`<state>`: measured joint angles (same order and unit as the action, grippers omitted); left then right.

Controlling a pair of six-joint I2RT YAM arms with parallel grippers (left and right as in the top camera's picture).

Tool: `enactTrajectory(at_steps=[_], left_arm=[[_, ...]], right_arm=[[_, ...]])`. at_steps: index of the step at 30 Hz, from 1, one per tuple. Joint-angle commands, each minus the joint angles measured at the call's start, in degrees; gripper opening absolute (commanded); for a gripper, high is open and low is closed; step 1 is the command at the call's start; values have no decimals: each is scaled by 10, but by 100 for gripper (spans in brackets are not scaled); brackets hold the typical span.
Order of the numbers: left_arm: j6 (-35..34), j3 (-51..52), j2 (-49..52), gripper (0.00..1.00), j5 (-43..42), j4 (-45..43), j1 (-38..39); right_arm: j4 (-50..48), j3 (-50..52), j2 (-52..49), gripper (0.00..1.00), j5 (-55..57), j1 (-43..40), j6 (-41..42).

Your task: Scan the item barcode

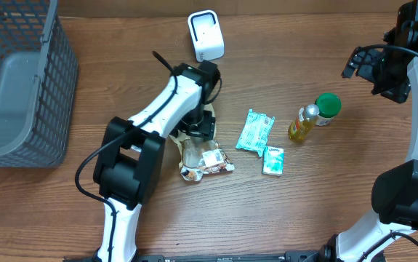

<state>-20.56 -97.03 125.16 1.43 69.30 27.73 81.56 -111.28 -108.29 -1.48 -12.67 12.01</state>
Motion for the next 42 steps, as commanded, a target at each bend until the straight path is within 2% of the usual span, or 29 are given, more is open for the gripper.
enactTrajectory(at_steps=[1, 29, 42], left_arm=[[8, 10, 11, 80, -13, 3, 16], [-9, -9, -5, 83, -13, 21, 20], [-9, -28, -70, 88, -14, 14, -38]], right_arm=[[-2, 0, 9, 100, 3, 0, 3], [-2, 0, 9, 100, 3, 0, 3], [-2, 0, 9, 100, 3, 0, 3]])
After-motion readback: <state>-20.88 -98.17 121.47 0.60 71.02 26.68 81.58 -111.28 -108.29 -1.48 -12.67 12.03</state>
